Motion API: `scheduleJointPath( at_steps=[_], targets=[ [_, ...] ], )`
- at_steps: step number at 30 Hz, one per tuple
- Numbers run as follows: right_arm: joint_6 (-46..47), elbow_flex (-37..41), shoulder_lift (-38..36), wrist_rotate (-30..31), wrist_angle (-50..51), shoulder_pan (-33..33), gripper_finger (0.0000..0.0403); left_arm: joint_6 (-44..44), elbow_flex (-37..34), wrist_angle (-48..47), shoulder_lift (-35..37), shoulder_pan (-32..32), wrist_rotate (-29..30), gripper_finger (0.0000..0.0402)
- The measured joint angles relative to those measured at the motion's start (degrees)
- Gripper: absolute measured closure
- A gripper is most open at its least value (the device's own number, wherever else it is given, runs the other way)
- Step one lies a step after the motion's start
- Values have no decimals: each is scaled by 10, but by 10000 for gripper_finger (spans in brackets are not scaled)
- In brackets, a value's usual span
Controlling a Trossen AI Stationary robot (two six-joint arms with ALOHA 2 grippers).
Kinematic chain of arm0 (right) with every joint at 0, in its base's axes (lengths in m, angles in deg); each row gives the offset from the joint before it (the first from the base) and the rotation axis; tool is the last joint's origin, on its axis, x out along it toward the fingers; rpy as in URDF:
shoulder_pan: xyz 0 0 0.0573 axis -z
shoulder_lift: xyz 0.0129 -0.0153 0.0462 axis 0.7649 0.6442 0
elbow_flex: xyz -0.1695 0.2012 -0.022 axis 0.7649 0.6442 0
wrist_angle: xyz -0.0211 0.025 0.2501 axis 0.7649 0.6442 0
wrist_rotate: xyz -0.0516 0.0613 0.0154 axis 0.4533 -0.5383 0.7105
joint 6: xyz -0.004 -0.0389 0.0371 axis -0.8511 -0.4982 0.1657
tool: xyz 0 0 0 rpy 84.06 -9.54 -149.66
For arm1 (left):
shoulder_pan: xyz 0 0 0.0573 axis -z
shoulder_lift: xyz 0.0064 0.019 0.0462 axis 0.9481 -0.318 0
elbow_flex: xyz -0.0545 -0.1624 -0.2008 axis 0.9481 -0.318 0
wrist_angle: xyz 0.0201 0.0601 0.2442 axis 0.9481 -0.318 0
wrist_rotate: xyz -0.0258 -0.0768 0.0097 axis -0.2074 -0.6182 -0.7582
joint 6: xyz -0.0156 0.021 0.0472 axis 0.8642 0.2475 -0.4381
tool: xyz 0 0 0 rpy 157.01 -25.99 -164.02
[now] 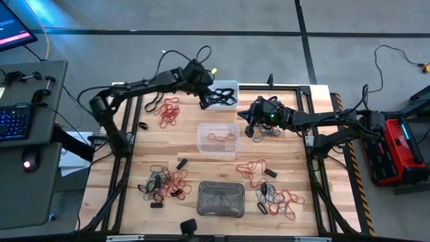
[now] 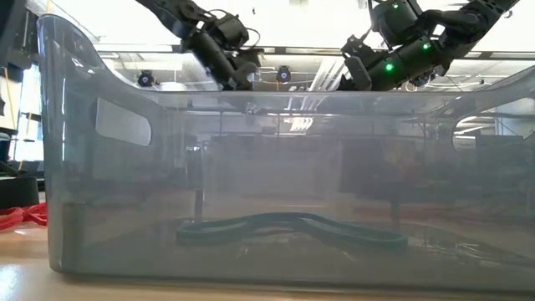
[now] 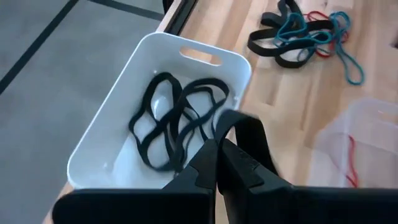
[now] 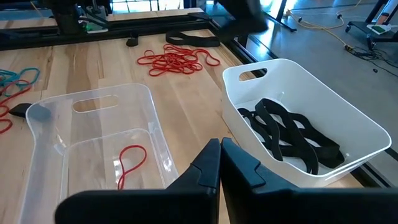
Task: Sort rubber bands into baskets
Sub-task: Put the black rubber band into the white bin
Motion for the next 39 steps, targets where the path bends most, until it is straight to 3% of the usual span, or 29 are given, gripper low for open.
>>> scheduleJointPath(
  at_steps=[5, 12, 21, 34, 39],
  targets=[
    [0, 0, 0, 0, 5, 0, 403, -13, 48, -5, -62, -5, 0, 401],
    [0, 0, 0, 0, 12, 0, 403, -29, 61, -4, -110, -14, 1, 401],
    [1, 0, 0, 0, 12, 0, 403, -37, 61, 3, -122, -15, 9, 392],
    [2, 0, 0, 0, 19, 0, 403, -53, 61, 12, -121, -12, 10, 325],
    [4, 0, 0, 0, 21, 0, 403, -73, 61, 13, -121, -11, 10, 334]
  ],
)
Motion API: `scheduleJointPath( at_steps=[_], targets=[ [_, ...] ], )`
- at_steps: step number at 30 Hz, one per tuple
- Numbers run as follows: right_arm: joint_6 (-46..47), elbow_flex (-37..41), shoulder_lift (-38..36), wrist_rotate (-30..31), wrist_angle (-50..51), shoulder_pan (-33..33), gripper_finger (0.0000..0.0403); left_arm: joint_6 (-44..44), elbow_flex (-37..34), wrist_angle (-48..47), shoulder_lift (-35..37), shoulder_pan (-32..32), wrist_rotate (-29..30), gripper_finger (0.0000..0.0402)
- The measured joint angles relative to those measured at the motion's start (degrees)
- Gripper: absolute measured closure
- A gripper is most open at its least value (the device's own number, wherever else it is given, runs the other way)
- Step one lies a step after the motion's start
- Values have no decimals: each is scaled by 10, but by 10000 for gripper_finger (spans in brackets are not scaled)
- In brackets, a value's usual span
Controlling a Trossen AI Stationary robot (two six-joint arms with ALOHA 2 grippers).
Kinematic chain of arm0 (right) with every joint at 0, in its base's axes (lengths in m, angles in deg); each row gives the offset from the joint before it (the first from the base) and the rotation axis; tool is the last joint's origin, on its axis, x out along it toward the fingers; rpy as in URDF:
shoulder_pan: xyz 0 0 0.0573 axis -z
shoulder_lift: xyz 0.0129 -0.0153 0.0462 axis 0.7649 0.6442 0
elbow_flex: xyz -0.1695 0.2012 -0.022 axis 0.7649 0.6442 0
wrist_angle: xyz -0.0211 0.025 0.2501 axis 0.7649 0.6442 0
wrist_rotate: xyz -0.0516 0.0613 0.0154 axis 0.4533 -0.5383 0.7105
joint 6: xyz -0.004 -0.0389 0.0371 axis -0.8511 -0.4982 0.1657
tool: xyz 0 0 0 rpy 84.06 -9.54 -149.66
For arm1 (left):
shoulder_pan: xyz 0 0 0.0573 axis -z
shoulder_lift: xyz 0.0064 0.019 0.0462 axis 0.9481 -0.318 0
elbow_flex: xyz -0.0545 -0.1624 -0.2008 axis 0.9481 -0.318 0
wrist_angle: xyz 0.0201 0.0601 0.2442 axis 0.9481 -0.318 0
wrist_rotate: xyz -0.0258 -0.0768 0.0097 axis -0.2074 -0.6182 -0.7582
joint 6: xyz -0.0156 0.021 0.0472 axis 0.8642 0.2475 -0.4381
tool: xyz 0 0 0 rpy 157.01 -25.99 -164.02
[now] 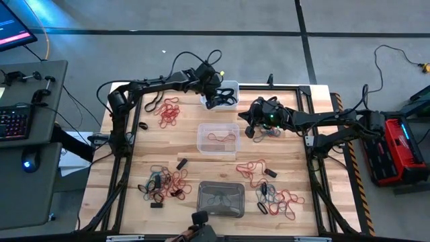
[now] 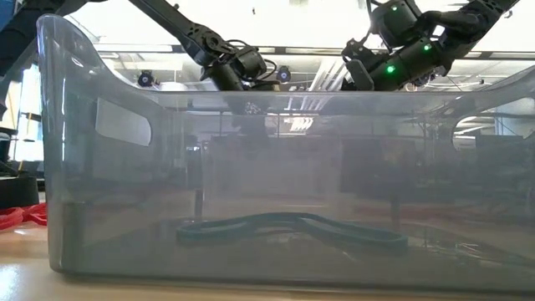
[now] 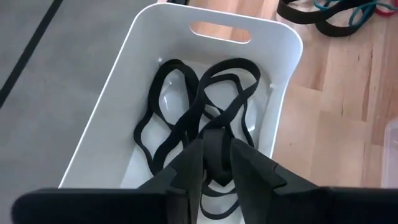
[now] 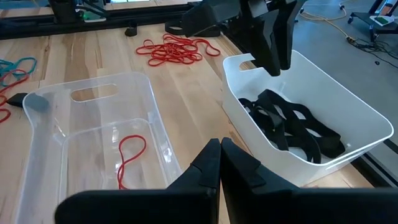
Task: Sort rubber bands into baskets
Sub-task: Put the black rubber band into the white bin
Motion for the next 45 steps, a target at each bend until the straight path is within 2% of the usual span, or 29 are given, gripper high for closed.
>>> scheduleJointPath(
  at_steps=[7, 15, 31, 36, 45],
  targets=[
    [7, 0, 0, 0, 7, 0, 403, 0, -4, 43, 0, 10, 0, 397],
    [12, 0, 0, 0, 7, 0, 403, 11, -9, 114, 0, 23, 0, 399],
    [9, 0, 0, 0, 6, 0, 403, 23, -10, 142, 8, 29, 5, 401],
    [11, 0, 0, 0, 7, 0, 403, 35, -10, 177, 8, 39, 6, 401],
    [11, 0, 0, 0, 8, 0, 403, 36, -10, 182, 8, 61, 21, 401]
  ],
)
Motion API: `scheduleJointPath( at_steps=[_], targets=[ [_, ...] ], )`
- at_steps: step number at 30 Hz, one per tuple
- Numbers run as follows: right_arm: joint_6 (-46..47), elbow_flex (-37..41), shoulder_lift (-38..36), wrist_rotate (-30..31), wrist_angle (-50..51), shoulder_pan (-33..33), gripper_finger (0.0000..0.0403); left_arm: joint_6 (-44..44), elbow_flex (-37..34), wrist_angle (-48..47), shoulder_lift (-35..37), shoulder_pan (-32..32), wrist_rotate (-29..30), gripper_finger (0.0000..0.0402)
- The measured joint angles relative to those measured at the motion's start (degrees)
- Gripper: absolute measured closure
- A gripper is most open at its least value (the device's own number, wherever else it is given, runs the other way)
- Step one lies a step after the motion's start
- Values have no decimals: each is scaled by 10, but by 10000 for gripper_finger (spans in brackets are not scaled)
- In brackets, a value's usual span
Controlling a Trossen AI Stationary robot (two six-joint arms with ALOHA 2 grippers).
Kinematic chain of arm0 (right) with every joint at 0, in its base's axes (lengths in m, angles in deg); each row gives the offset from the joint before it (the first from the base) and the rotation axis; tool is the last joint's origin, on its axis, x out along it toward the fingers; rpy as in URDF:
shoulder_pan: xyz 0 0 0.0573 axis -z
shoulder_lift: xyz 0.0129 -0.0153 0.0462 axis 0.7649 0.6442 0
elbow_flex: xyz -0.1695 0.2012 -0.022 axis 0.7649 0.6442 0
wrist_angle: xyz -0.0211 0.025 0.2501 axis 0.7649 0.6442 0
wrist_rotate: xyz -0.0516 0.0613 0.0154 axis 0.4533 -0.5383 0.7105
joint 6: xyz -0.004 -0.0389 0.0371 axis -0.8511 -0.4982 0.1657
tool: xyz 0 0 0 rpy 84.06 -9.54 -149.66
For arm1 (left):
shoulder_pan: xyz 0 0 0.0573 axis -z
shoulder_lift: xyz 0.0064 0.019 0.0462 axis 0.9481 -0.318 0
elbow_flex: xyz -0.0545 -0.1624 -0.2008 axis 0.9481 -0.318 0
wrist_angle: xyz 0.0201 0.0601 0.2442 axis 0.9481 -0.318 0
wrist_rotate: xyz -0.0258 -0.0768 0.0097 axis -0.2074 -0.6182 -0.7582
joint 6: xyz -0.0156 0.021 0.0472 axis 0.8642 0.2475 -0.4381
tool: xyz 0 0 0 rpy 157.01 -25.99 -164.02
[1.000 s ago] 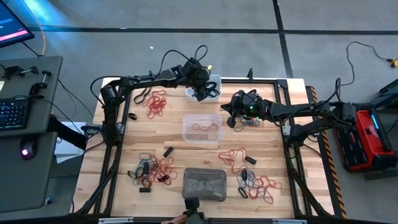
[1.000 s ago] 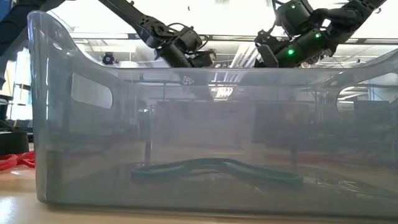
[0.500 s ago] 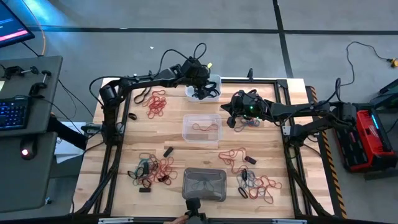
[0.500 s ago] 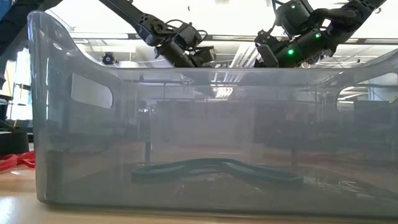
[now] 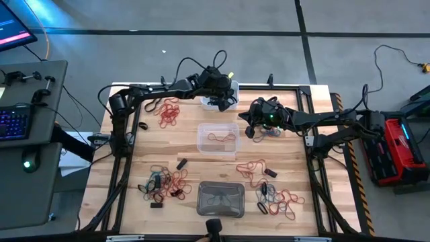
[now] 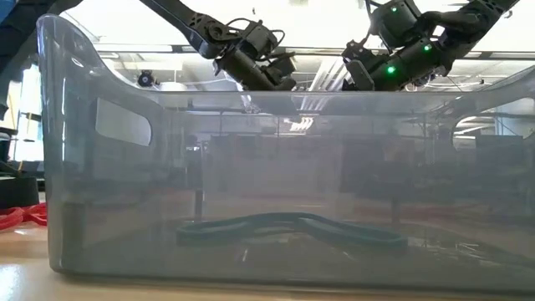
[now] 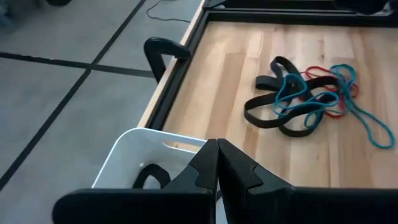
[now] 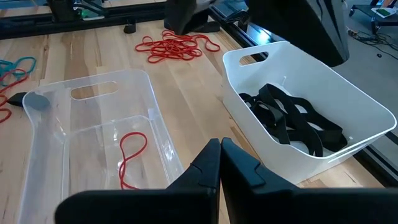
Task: Sort rubber bands into baskets
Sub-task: Put the black rubber band into the white bin
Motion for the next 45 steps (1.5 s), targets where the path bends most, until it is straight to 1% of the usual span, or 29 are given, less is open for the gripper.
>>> scheduleJointPath(
  at_steps=[7, 9, 11, 14, 18, 22, 25, 27, 30, 35, 41, 45],
  targets=[
    [-4, 0, 0, 0, 0, 0, 403, 7, 0, 4, 18, 2, 8, 401],
    [-4, 0, 0, 0, 0, 0, 403, 13, -14, 27, 24, 6, 7, 401],
    [-4, 0, 0, 0, 1, 0, 403, 20, -42, 81, 33, 11, 7, 401],
    [-4, 0, 0, 0, 2, 0, 403, 29, -89, 134, 50, 14, 11, 401],
    [-4, 0, 0, 0, 6, 0, 403, 33, -147, 152, 98, 14, 17, 401],
    [-4, 0, 0, 1, 4, 0, 403, 33, -210, 147, 169, 13, 32, 401],
    [-4, 0, 0, 1, 5, 0, 403, 33, -251, 116, 229, 13, 49, 401],
    [-4, 0, 0, 1, 4, 0, 403, 35, -272, 77, 272, 12, 61, 401],
    [-7, 0, 0, 1, 4, 0, 403, 40, -297, 13, 329, 11, 95, 401],
    [-15, 0, 0, 1, 4, 0, 403, 69, -302, -118, 406, 4, 151, 401],
    [-16, 0, 0, 0, 2, 0, 403, 108, -303, -252, 456, -30, 160, 401],
    [-29, 0, 0, 0, -5, 0, 403, 108, -303, -311, 454, -66, 160, 401]
  ],
)
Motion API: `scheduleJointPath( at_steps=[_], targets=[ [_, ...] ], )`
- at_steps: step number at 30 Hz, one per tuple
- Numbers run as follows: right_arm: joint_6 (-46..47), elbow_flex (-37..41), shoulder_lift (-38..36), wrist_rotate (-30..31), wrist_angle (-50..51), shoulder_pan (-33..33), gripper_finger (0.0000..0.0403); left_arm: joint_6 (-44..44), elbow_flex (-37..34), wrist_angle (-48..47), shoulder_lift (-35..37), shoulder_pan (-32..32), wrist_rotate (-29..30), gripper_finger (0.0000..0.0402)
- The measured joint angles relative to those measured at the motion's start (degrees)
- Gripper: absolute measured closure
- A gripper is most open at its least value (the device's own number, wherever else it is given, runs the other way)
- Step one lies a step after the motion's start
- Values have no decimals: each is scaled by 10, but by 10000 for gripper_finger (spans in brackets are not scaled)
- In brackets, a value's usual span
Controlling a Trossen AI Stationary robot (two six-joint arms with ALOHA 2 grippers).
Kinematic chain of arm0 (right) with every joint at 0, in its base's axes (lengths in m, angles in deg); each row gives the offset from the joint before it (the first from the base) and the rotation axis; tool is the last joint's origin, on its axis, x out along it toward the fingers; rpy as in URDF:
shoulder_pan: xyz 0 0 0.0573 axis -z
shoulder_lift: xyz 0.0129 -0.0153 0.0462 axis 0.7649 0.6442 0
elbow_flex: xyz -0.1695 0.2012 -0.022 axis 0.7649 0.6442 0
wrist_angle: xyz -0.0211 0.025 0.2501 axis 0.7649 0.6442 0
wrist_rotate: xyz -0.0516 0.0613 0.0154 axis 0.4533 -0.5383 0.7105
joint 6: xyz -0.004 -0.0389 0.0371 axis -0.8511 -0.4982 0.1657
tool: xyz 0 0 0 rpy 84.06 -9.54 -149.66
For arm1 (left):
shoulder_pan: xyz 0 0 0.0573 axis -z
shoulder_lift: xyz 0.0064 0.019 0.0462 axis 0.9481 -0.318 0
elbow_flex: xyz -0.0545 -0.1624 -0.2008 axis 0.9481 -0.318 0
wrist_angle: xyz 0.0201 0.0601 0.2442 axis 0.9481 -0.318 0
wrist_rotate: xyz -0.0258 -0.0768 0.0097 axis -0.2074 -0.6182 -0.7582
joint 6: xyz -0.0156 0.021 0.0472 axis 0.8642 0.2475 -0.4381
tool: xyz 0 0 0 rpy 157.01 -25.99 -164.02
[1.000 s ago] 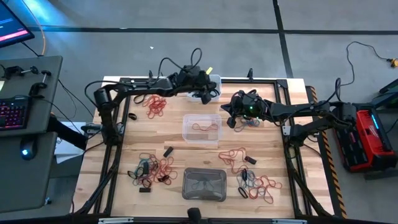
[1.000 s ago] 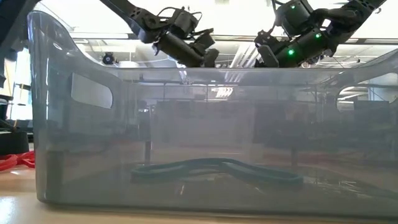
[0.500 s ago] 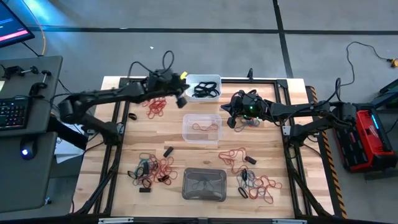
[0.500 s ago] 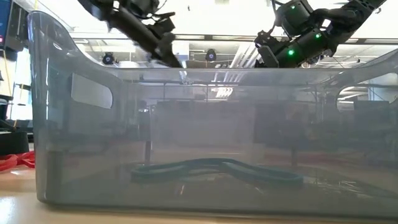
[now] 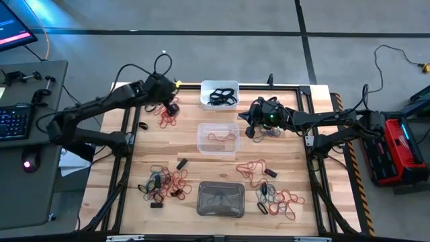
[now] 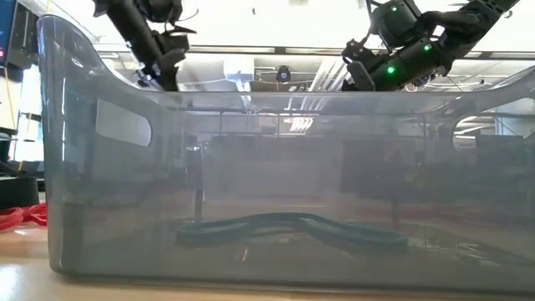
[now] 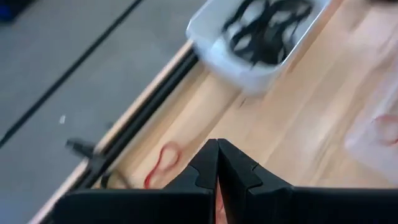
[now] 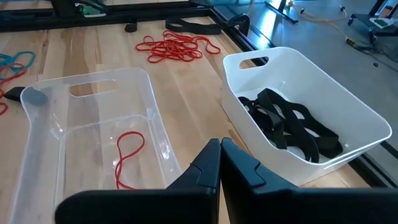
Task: Sort rubber bands into baskets
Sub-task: Put the black rubber band into the white bin
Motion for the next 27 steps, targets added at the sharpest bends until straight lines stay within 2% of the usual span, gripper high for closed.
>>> scheduleJointPath(
  at_steps=[5, 14, 19, 24, 27],
  targets=[
    [-2, 0, 0, 0, 0, 0, 403, 4, 0, -47, -35, -60, -1, 401],
    [1, 0, 0, -5, 1, 0, 403, 31, 0, -77, -139, -151, -11, 395],
    [12, 0, 0, -19, 2, 0, 403, 27, 0, -72, -190, -172, -9, 362],
    [14, 0, 0, -31, 3, 0, 403, 26, 0, -61, -224, -181, 6, 312],
    [14, 0, 0, -31, 3, 0, 403, 31, 0, -59, -234, -181, 36, 281]
  ],
)
